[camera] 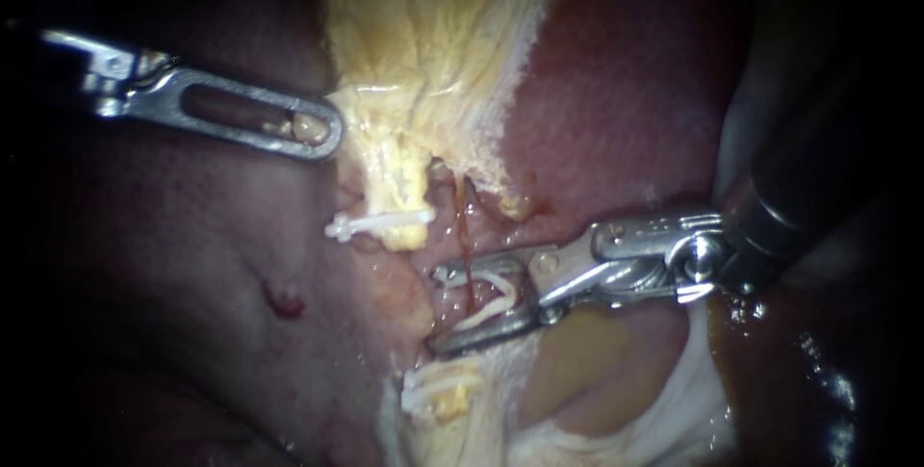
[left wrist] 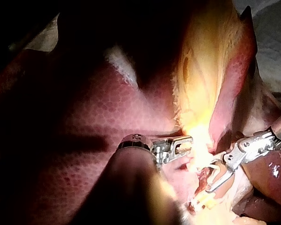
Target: Clipping first clip right tube
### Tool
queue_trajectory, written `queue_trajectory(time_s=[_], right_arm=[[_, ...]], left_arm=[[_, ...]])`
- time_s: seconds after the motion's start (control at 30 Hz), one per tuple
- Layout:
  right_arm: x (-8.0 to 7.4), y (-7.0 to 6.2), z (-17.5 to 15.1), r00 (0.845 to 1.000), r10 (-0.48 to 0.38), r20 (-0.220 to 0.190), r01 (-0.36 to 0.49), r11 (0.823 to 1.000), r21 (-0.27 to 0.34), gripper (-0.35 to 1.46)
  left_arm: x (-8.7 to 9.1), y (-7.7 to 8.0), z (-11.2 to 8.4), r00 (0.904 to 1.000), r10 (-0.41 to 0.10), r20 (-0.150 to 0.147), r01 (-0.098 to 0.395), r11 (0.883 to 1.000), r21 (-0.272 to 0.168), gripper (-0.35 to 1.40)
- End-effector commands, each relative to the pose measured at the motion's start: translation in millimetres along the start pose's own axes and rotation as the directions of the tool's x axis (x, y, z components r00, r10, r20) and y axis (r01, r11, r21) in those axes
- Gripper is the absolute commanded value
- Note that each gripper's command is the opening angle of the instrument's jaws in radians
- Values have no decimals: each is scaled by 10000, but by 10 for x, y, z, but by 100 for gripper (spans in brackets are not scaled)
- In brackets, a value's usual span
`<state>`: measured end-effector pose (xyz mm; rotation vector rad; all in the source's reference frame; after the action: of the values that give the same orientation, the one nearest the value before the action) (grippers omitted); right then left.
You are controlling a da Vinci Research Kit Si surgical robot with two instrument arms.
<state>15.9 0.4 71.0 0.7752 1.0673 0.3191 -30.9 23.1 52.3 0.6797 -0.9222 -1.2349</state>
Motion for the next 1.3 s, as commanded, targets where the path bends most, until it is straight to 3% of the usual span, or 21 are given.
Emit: queue_trajectory(time_s=[0.03, 0.27, 0.7, 0.87, 1.3], right_arm=[[-1, 1, 0, 10000, -31, 11, 31, 10000, 10, 49], [-3, 0, 1, 10000, 42, -61, -41, 9997, 235, 49], [4, -17, -1, 9968, 537, -597, -445, 9883, 1459, 47], [7, -21, 0, 9964, 610, -585, -494, 9820, 1823, 47], [8, -20, 0, 9964, 581, -621, -454, 9808, 1896, 41]], left_arm=[[0, 0, 0, 10000, 3, 6, -3, 10000, -4, -35], [0, 1, 0, 10000, 3, 5, -3, 10000, -4, -35], [-1, 4, 1, 10000, 5, 6, -5, 10000, -4, -35], [-1, 5, 1, 10000, 6, 6, -6, 10000, -4, -35], [-1, 7, 2, 10000, 10, 5, -10, 10000, -3, -35]])
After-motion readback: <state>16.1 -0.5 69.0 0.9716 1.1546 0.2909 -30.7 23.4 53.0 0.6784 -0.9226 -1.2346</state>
